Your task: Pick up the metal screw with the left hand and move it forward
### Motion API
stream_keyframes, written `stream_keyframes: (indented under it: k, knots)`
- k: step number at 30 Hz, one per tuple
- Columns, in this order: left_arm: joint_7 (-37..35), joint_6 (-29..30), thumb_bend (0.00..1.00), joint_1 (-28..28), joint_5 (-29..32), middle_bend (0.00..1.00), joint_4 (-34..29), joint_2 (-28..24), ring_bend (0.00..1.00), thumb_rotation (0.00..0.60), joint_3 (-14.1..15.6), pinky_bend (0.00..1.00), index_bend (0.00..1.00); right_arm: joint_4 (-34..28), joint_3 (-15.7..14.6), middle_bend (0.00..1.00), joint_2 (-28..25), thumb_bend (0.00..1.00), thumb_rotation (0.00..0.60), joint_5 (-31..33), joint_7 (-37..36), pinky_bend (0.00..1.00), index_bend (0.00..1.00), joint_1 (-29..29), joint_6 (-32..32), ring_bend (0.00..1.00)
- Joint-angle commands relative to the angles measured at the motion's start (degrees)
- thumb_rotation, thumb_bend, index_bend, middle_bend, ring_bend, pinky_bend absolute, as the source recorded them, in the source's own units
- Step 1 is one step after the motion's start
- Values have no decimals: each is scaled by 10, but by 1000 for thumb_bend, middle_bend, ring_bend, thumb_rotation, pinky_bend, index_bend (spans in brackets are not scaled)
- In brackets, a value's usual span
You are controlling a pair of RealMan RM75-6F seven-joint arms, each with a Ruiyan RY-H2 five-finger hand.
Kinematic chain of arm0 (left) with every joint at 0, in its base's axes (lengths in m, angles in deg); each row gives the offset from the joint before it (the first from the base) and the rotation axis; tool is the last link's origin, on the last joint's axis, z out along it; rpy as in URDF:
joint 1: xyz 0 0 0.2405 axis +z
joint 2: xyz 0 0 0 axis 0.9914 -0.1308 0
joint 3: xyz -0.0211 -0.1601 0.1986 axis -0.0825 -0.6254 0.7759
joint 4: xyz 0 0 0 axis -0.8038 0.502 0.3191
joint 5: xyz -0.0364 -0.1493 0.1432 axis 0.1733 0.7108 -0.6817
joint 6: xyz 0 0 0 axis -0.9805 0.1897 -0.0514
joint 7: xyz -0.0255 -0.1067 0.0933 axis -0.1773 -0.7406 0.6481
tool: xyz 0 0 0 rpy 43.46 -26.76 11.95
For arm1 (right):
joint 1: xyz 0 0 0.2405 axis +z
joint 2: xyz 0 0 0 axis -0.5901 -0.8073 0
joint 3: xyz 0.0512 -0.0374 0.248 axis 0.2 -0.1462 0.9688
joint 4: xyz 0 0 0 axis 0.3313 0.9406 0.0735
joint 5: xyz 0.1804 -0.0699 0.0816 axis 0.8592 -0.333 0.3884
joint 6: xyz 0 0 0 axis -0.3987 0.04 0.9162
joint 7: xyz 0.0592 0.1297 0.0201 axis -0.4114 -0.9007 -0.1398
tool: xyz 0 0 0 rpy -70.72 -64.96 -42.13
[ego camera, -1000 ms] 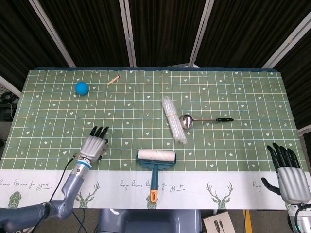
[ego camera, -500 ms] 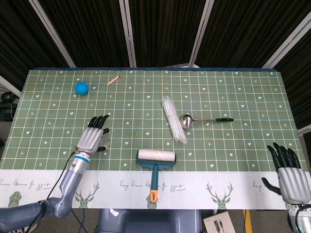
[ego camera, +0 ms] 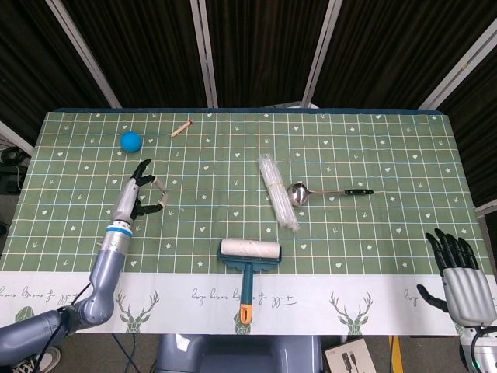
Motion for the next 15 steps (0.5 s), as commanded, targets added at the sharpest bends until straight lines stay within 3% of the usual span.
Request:
stream_keyframes:
  k: [1,15]
  knots:
    - [-27,-29,411,-7,29,0,26,-1,0,600,-15,0,601,0,0,0,0,109,600,0,-1,44,0,1,1,0]
    - [-49,-86,409,-58,46,0,127,20,0,600,-23,0,603,-2,1,0,2,111,600,4,-6,44,0,7,13,0]
